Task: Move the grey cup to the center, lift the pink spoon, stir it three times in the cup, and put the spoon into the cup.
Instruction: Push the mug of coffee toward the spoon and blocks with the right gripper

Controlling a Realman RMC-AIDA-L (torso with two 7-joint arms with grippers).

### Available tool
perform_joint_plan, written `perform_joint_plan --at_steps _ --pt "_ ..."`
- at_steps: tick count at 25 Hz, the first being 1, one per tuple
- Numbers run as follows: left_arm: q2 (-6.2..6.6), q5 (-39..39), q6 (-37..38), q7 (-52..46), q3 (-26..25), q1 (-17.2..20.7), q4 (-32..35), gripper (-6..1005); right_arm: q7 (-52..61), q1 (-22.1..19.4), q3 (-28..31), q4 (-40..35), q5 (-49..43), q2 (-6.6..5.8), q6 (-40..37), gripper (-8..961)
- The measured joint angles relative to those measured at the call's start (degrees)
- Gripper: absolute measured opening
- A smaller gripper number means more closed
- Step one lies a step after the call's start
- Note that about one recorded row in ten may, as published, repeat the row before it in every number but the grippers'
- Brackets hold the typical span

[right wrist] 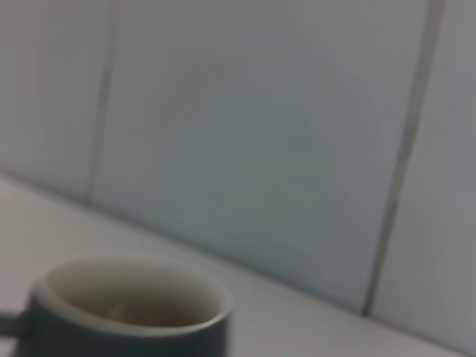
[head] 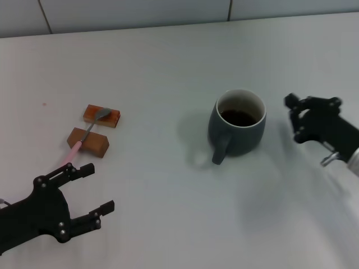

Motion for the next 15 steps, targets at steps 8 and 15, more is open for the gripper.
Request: perform_joint_plan --at_steps 8,15 --pt "-0.01 0.00 0.06 0.00 -0.87 -0.03 -0.07 802 -3.98 3.62 -1.21 3.37 -0.65 0.03 3.57 28" --pt "-0.01 -0.04 0.19 -0.67 -1.06 -0.36 0.26 801 -4.05 6.57 -0.93 6.42 -0.58 0.16 4.44 26"
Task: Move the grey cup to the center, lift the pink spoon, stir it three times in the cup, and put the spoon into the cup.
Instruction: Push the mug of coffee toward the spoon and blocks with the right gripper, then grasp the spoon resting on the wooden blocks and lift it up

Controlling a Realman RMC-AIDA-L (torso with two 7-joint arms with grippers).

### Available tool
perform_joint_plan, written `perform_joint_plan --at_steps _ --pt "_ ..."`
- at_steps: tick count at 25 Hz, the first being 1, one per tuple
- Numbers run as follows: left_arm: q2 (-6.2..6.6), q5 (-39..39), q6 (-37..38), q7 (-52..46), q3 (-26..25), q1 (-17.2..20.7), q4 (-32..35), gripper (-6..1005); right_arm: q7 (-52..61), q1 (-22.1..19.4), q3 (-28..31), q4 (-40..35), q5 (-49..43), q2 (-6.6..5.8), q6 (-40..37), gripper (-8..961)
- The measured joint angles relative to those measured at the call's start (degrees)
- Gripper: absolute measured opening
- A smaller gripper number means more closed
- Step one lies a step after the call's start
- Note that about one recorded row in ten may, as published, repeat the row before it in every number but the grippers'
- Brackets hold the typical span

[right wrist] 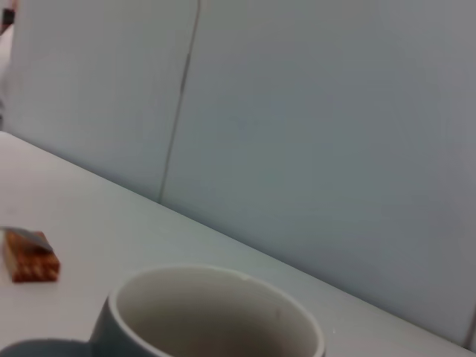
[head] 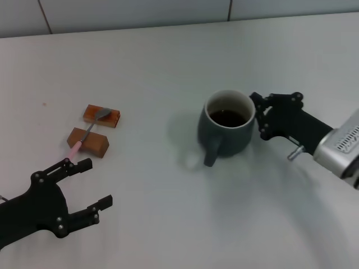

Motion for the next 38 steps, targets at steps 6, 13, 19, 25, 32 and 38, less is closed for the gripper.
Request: perform_joint_plan --at_steps 6,13,19,25,32,38 --pt "0.11 -0.04 0.48 -0.03 -0.61 0.00 0.15 800 -0.13 4.03 -0.28 3.41 -0.10 0.05 1.76 26" --pt "0.16 -0.05 0.67 -0.04 -0.66 0.04 0.20 799 -0.13 7.51 -0.30 6.15 -0.74 0.07 4.01 26" --pt "0.18 -0.05 0.90 -0.08 -0.75 -0.05 0.68 798 0.01 9.74 -0.30 8.59 -0.75 0.21 5.03 25" --pt "0.14 -0.04 1.06 -0.73 -0.75 -0.08 0.80 797 0.16 10.74 -0.24 9.75 -1.01 0.26 5.21 26" --pt "0.14 -0.05 1.24 -0.82 -0.75 -0.15 0.82 796 0.48 7.84 3.62 8.52 -1.15 0.06 3.38 26" --pt "0.11 -0.04 1.22 -0.83 -0.75 -0.37 0.82 796 7.11 -1.04 17.48 2.59 -1.31 -0.42 -11.83 27"
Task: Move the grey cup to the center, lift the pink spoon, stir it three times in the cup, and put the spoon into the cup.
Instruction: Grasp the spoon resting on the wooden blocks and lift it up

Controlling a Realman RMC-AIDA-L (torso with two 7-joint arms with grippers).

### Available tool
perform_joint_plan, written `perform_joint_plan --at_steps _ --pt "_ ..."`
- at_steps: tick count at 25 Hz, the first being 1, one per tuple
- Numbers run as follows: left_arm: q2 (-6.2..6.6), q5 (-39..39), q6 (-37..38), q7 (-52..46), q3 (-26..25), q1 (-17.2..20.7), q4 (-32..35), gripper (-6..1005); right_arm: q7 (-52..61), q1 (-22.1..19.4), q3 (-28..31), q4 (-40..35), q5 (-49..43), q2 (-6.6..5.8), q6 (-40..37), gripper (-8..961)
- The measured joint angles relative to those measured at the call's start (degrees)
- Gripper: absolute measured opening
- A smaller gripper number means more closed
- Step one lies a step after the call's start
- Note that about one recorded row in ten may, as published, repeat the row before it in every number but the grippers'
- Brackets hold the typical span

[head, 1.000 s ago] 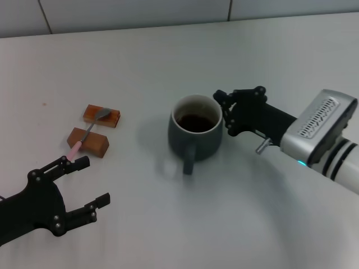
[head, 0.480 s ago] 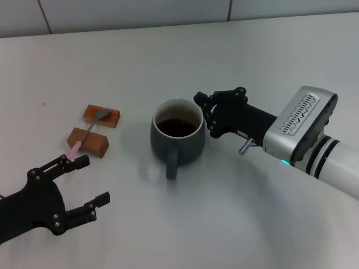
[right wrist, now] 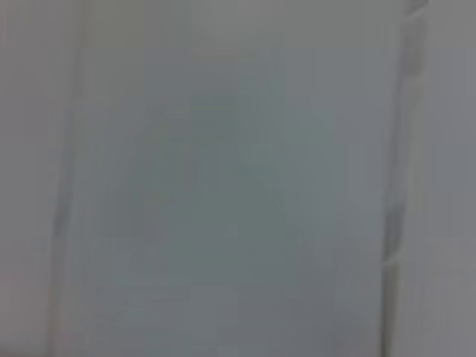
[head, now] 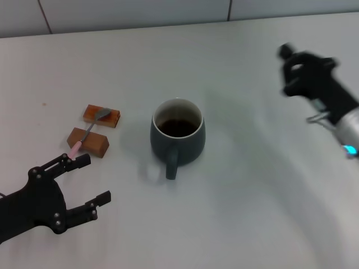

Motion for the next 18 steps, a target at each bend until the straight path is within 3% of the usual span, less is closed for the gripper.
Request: perform_joint_plan --at_steps 4,9,13,18 --pt "-0.06 0.00 0.07 0.00 0.00 -0.09 0.00 795 13.47 -4.60 -1.65 -7.01 -0.92 -0.05 -13.23 27" --pt "-0.11 0.00 0.32 0.00 0.00 -0.19 -0.01 794 22.86 -10.63 -12.30 -15.68 -1.36 -0.16 -25.41 28" --pt "-0.11 0.00 0.45 0.00 0.00 -0.22 0.00 794 25.15 -14.81 -19.95 -21.28 -6.29 -0.23 -27.36 28" --pt "-0.11 0.00 0.58 0.00 0.00 -0.26 -0.09 793 25.21 -17.33 -20.74 -23.35 -15.28 -0.23 -24.53 28"
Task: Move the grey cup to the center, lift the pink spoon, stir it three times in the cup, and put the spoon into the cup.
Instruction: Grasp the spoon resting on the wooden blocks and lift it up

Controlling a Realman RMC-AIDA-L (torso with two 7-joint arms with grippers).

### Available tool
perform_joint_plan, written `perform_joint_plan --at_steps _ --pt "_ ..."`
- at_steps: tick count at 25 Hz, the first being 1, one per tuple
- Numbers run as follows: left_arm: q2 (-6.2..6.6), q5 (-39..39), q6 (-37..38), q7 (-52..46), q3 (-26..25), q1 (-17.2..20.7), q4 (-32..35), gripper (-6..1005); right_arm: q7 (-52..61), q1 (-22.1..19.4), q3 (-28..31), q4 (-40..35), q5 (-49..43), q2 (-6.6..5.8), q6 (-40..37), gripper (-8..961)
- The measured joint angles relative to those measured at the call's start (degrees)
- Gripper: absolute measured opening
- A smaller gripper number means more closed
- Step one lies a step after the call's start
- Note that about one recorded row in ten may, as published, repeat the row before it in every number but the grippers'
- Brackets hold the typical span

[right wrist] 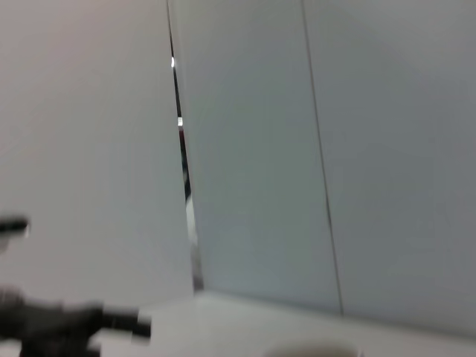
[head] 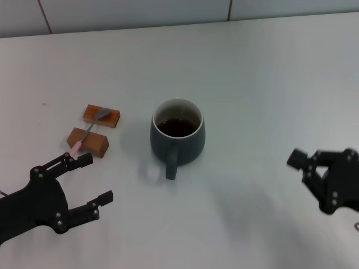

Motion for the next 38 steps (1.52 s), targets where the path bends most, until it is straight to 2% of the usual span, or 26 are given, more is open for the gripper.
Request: perform_joint_plan --at_steps 7,12,18,29,34,38 --pt "0.00 0.06 0.30 -0.67 0.03 0.20 -0.14 792 -0.50 -0.25 -0.46 -0.63 -7.11 0.00 6.10 29" --pt "0.00 0.29 0.33 -0.72 0.36 0.43 -0.31 792 -0.56 0.22 -0.69 -0.67 -8.81 0.06 7.51 91" --pt "0.00 0.36 0.45 -0.72 0.52 0.61 -0.46 791 -0.63 0.33 -0.42 -0.72 -8.92 0.24 8.09 292" --pt "-0.07 0.33 0.59 -0.69 0.53 0.74 -0.45 789 -0.66 0.75 -2.45 -0.27 -9.21 0.27 8.84 526" --pt "-0.09 0.33 0.71 -0.66 0.53 0.73 -0.44 789 -0.14 1.16 -3.84 -0.04 -9.22 0.27 9.70 710" --pt "-0.09 0.22 1.02 -0.66 0.53 0.74 -0.44 788 -0.08 1.13 -3.83 -0.01 -9.22 0.27 9.70 710"
